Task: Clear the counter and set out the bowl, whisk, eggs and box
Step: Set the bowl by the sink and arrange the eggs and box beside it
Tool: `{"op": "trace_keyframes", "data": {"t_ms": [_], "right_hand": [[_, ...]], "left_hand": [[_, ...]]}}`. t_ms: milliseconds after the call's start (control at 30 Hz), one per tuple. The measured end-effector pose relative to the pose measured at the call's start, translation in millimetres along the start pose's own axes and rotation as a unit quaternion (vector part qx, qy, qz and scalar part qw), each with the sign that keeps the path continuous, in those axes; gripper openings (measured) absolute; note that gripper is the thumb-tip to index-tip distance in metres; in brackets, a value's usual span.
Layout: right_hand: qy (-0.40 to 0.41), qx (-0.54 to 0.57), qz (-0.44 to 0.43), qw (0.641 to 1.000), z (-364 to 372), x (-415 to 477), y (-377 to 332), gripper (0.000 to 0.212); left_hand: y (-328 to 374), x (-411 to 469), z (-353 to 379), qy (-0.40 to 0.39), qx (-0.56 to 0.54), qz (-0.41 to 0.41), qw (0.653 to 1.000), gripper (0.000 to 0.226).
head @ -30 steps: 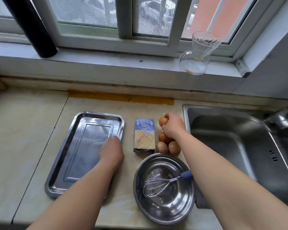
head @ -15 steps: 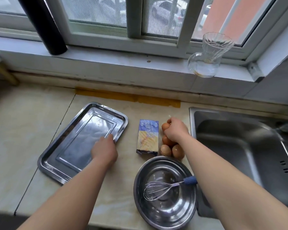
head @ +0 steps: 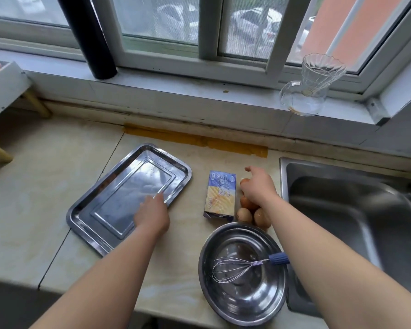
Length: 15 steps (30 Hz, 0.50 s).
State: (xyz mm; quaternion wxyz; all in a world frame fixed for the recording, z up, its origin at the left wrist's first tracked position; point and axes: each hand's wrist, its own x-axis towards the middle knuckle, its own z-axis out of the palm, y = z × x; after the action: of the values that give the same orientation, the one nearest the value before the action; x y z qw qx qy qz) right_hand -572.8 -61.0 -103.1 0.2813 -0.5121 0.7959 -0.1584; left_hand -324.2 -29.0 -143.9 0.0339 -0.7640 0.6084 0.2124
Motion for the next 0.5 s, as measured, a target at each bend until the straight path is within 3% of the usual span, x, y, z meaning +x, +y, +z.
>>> {"op": "trace_keyframes", "data": {"t_ms": [233, 367, 500], "right_hand": [[0.001, 0.032, -0.095, 0.995, 21.5, -20.8, -54.2, 0.044], [-0.055, 0.081, -0.068, 0.993, 53.0, -35.7, -85.7, 0.04], [-0.101, 0.066, -0.055, 0.991, 82.1, -44.0, -100.0, 0.012]], "left_hand": [[-36.7, -14.1, -14.1, 0.046, -0.104, -0.123, 0.986, 0.043], [-76.2, -26.8, -21.5, 0.073, -0.124, -0.213, 0.966, 0.041], [-109.3, -34.6, -22.6, 0.062, -0.172, -0.294, 0.938, 0.054]]}}
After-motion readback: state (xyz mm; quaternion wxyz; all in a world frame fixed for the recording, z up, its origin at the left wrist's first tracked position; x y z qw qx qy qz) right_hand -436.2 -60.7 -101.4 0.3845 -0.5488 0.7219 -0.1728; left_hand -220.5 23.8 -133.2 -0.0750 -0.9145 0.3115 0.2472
